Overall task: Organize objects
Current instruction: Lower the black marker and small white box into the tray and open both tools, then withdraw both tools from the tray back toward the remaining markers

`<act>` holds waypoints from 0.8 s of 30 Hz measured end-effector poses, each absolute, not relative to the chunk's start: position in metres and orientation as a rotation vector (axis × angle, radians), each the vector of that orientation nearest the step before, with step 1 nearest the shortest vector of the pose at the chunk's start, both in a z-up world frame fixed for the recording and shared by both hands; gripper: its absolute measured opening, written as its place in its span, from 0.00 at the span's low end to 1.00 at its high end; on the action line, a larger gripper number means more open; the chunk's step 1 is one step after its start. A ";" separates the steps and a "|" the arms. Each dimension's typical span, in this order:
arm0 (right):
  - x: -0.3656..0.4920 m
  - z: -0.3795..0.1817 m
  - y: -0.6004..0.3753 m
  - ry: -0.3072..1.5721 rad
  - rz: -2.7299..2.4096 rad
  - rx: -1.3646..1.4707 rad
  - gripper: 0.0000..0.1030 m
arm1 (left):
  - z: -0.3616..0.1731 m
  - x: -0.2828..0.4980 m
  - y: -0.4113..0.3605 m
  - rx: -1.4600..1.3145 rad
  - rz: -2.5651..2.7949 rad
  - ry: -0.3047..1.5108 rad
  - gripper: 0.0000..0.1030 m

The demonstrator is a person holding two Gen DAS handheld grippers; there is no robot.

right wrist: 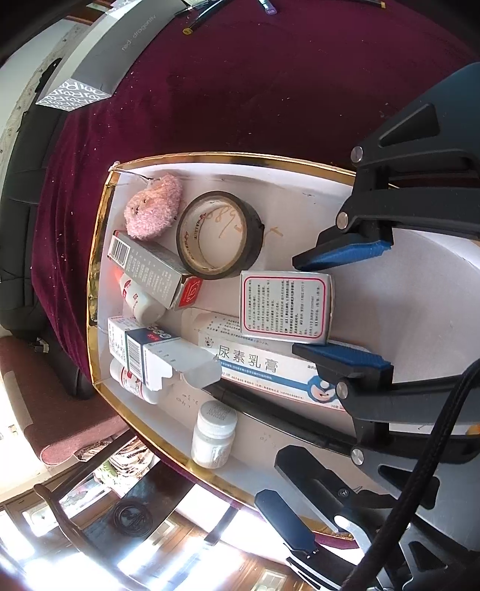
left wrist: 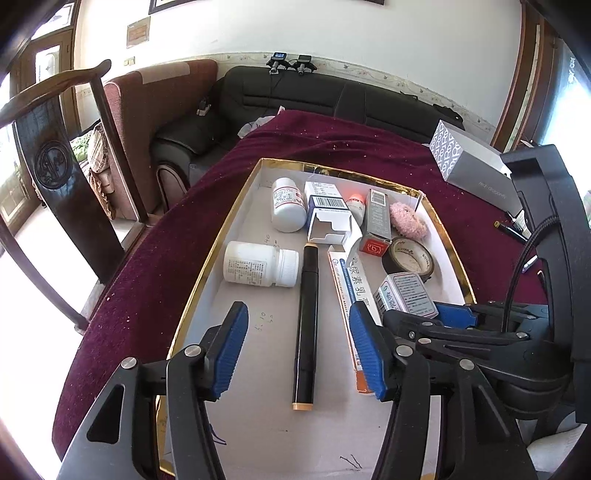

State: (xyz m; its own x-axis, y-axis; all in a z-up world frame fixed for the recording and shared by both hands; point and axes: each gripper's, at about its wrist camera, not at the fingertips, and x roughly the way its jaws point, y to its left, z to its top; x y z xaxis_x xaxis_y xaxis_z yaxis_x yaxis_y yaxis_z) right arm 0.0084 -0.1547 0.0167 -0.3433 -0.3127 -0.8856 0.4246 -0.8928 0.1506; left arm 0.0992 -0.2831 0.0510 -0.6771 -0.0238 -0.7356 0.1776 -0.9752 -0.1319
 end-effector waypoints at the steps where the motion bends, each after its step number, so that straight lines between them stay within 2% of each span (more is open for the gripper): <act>1: 0.009 0.018 -0.154 0.144 -2.256 1.450 0.36 | 0.052 0.100 -0.283 1.206 -2.764 0.297 0.51; 5: 0.014 0.025 -0.153 0.133 -2.264 1.423 0.36 | 0.057 0.104 -0.285 1.190 -2.762 0.310 0.55; 13: 0.024 0.041 -0.141 0.092 -2.279 1.364 0.44 | 0.067 0.113 -0.280 1.169 -2.765 0.297 0.58; 16: 0.028 0.048 -0.129 0.063 -2.292 1.343 0.44 | 0.072 0.116 -0.271 1.164 -2.779 0.283 0.59; 20: 0.034 0.055 -0.107 0.007 -2.325 1.316 0.50 | 0.081 0.119 -0.255 1.150 -2.816 0.258 0.59; 24: 0.035 0.057 -0.083 -0.050 -2.354 1.311 0.50 | 0.089 0.121 -0.234 1.147 -2.856 0.208 0.59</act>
